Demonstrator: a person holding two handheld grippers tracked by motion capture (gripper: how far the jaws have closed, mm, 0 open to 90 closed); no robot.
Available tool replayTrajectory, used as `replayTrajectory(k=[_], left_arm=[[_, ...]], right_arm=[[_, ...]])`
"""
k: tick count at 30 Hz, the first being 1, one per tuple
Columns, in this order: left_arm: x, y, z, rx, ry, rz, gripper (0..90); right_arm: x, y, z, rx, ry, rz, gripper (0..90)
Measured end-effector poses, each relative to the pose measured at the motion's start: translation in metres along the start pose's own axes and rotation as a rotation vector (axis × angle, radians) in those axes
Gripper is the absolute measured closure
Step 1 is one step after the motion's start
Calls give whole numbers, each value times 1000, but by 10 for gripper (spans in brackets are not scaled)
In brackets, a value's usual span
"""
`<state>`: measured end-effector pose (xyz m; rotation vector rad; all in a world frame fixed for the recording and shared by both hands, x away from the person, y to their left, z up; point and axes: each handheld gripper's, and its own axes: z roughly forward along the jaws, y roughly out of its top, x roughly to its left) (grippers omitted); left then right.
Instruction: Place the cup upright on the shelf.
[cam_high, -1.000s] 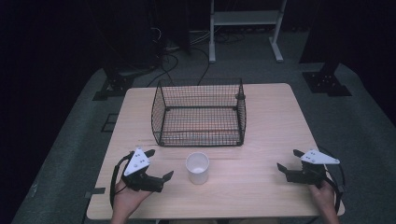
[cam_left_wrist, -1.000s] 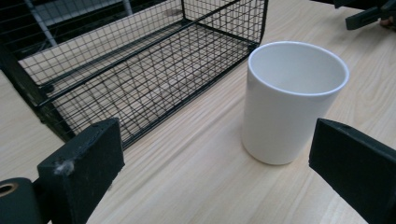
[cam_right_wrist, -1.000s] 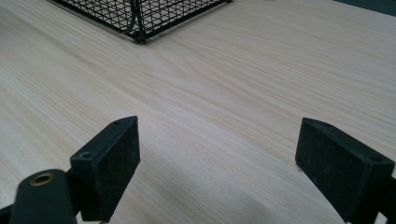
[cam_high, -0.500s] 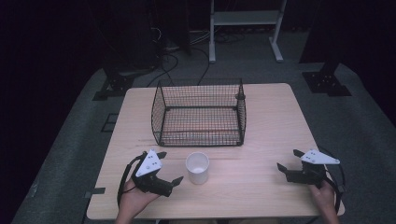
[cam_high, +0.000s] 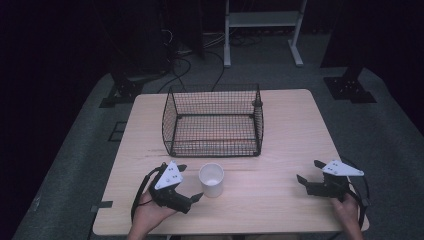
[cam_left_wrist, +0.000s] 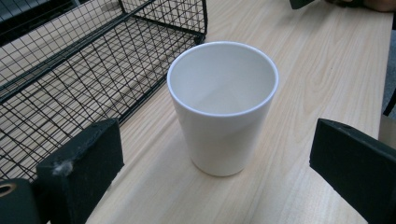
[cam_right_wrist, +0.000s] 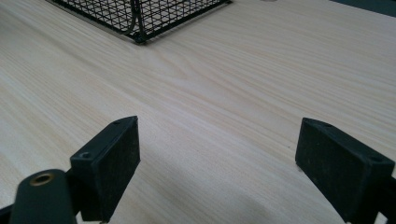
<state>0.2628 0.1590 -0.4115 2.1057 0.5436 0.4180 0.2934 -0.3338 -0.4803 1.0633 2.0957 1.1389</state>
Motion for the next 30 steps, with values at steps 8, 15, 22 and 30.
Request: replayTrajectory(k=[8, 15, 22, 30], left_arm=[[1, -1, 12, 57, -15, 5, 20], [2, 0, 21, 86, -41, 7, 20], [4, 2, 35, 121, -76, -2, 21], [4, 10, 50, 157, -84, 4, 23]], right_arm=[[0, 0, 0, 0, 1, 0, 131], [0, 0, 0, 0, 0, 1, 131], [0, 0, 0, 0, 2, 1, 131], [0, 0, 0, 0, 2, 0, 131]])
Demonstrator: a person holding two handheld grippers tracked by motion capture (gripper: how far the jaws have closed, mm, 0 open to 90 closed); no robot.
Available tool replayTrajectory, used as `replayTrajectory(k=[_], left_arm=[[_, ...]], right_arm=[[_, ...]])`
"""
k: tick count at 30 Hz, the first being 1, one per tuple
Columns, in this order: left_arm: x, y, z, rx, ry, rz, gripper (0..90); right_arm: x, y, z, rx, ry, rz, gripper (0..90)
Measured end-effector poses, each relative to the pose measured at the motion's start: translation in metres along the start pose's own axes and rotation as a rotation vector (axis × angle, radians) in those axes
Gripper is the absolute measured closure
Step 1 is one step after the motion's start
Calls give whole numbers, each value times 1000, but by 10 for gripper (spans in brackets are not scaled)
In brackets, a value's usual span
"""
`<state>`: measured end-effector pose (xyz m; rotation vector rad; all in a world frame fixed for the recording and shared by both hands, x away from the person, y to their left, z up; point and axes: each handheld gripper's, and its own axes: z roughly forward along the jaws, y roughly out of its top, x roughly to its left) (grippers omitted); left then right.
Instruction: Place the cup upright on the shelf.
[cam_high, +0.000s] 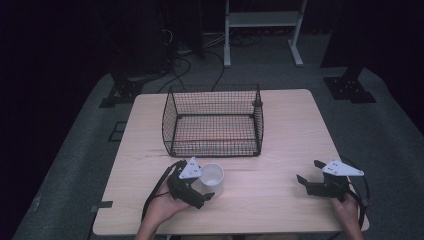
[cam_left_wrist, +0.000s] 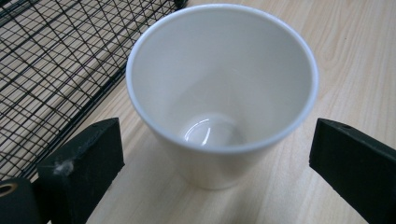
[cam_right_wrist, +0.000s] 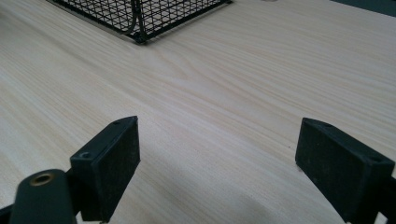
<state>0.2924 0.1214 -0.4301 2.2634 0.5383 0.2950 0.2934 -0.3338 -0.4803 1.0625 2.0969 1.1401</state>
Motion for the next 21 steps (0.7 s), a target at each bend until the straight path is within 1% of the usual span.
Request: replayTrajectory(k=[1, 5, 6, 7, 10, 12, 13, 14, 15, 18, 19, 20, 21], left_arm=[[1, 1, 1, 0, -10, 0, 28], [2, 5, 6, 12, -23, 0, 74], [3, 6, 8, 22, -29, -3, 74], [4, 6, 9, 30, -44, -13, 74], [8, 8, 13, 47, -68, -36, 82], [10, 9, 15, 59, -84, -35, 125], [10, 10, 18, 82, -77, -26, 167], [10, 10, 18, 82, -77, -26, 205], [10, 11, 19, 83, -83, -18, 211], [10, 12, 19, 91, -83, -14, 214], [9, 13, 19, 92, -73, -6, 216], [9, 13, 19, 92, -73, -6, 216], [9, 15, 17, 77, -73, -2, 217]], right_arm=[[0, 0, 0, 0, 0, 1, 131], [0, 0, 0, 0, 0, 0, 131], [0, 0, 0, 0, 0, 0, 131], [0, 0, 0, -1, 1, 1, 131], [0, 0, 0, -3, 1, 3, 131], [0, 0, 0, -3, 1, 2, 131], [0, 0, 0, -3, 1, 2, 131], [0, 0, 0, -3, 1, 2, 131], [0, 0, 0, -3, 1, 3, 131], [0, 0, 0, -4, 1, 3, 131], [0, 0, 0, -4, 1, 3, 131], [0, 0, 0, -4, 1, 3, 131], [0, 0, 0, -4, 1, 4, 131]])
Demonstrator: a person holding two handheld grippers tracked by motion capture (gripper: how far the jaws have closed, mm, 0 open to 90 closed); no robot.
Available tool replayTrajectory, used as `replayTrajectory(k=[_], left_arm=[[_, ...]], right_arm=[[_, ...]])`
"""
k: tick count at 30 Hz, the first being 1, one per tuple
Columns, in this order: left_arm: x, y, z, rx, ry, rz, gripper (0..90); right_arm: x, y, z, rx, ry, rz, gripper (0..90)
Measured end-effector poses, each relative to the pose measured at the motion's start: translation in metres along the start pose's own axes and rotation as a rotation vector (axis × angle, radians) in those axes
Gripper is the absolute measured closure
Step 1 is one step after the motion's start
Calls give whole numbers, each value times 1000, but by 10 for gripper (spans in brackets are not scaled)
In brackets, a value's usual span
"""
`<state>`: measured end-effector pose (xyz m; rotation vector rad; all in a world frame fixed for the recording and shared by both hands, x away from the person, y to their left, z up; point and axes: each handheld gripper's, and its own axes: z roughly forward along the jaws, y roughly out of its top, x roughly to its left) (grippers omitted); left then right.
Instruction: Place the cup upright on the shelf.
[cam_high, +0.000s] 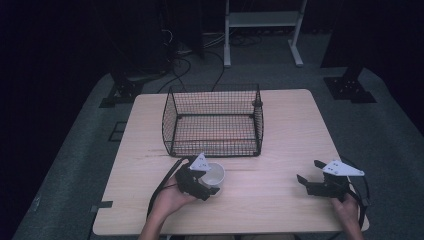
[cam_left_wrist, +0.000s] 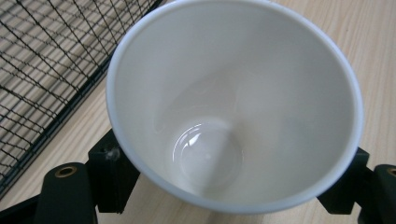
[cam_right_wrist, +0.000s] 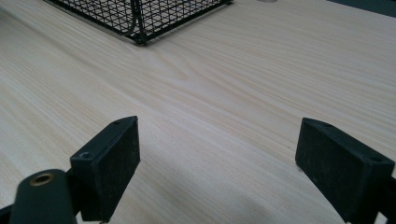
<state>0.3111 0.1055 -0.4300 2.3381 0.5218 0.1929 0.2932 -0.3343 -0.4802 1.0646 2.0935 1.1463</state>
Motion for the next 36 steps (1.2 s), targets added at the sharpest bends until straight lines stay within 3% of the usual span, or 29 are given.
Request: replayTrajectory(k=[10, 22, 36], left_arm=[[9, 13, -15, -64, 6, -12, 218], [24, 38, -33, -92, 7, 14, 219], [49, 56, -47, -110, 0, 4, 219]], right_arm=[[0, 0, 0, -4, 0, 5, 131], [-1, 0, -1, -8, 0, 9, 131], [-2, -1, -2, -14, 3, 20, 131]])
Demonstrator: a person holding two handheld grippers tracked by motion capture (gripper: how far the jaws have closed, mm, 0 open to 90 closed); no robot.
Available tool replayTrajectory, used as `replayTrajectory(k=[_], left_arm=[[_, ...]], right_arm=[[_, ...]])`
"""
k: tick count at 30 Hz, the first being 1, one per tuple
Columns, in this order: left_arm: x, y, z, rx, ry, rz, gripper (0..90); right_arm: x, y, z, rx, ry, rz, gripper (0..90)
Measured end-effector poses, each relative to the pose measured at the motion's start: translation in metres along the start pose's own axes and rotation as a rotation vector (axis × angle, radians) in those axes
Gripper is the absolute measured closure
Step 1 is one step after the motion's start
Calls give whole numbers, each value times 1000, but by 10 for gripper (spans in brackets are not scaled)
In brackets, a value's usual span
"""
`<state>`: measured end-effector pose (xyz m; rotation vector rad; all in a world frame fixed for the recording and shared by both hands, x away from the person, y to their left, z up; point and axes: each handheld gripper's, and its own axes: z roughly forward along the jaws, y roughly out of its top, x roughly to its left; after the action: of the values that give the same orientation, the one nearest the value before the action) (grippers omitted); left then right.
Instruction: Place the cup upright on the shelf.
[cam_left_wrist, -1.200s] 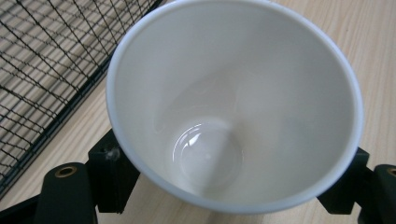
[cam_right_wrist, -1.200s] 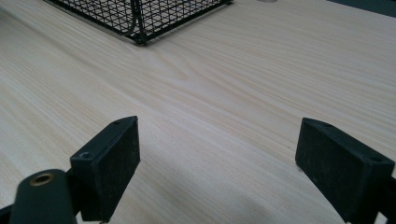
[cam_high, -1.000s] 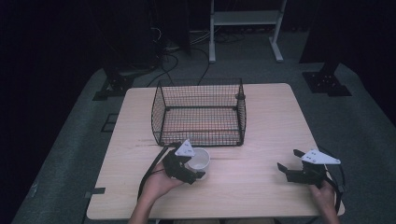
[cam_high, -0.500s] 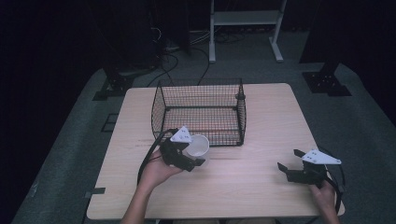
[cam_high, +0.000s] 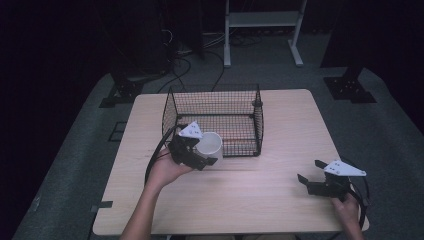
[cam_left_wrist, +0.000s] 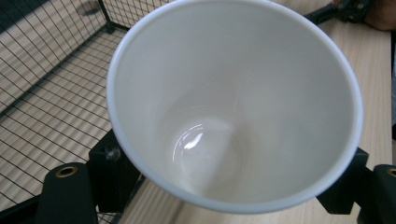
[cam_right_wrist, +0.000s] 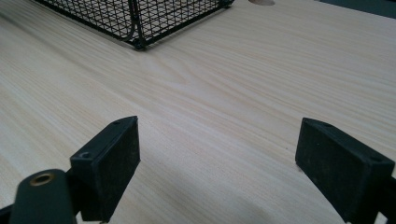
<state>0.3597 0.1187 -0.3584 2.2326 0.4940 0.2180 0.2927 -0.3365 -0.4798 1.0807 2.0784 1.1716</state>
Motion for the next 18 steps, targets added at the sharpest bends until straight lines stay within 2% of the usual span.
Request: replayTrajectory(k=[6, 10, 18], left_arm=[[5, 12, -5, 9, 16, 23, 219], [13, 19, -8, 3, 16, 16, 219], [26, 34, -14, -1, 27, 29, 219]], right_arm=[[0, 0, 0, -2, -3, -1, 131], [0, 0, 0, -4, -3, 0, 131], [-1, 0, -1, -11, -4, 11, 131]])
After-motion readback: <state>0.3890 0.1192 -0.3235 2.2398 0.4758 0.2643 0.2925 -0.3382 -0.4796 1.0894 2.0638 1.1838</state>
